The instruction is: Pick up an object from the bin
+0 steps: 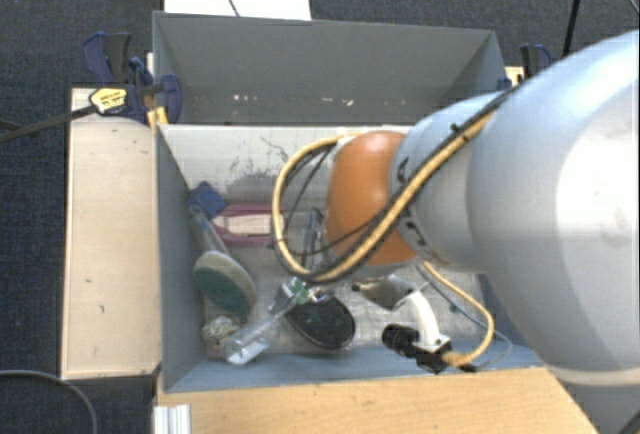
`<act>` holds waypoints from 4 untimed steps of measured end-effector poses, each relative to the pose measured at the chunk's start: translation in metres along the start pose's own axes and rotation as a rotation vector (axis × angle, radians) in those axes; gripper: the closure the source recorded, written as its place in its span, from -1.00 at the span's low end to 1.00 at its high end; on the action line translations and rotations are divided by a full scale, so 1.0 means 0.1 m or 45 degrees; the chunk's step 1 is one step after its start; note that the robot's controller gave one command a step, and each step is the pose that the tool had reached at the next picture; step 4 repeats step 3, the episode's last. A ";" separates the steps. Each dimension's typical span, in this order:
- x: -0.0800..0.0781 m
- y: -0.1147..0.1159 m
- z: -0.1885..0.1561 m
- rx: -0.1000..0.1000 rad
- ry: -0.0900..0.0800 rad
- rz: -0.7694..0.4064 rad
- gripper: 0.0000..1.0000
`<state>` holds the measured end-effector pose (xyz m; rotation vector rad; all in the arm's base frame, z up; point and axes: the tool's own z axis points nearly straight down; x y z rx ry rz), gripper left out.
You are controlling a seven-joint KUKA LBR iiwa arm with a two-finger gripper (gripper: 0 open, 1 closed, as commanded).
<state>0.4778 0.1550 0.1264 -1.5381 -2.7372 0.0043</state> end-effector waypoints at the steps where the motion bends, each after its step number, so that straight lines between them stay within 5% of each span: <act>1: -0.29 -0.17 0.44 0.001 0.001 -0.198 -1.00; 2: -0.28 -0.16 0.43 -0.005 0.001 -0.193 1.00; 3: -0.39 -0.09 -0.54 -0.013 -0.005 -0.174 1.00; 4: -0.39 -0.09 -0.54 -0.013 -0.005 -0.174 1.00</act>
Offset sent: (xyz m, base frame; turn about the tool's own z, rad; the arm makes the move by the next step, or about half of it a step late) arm 0.0005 -0.0321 -0.0434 -0.1579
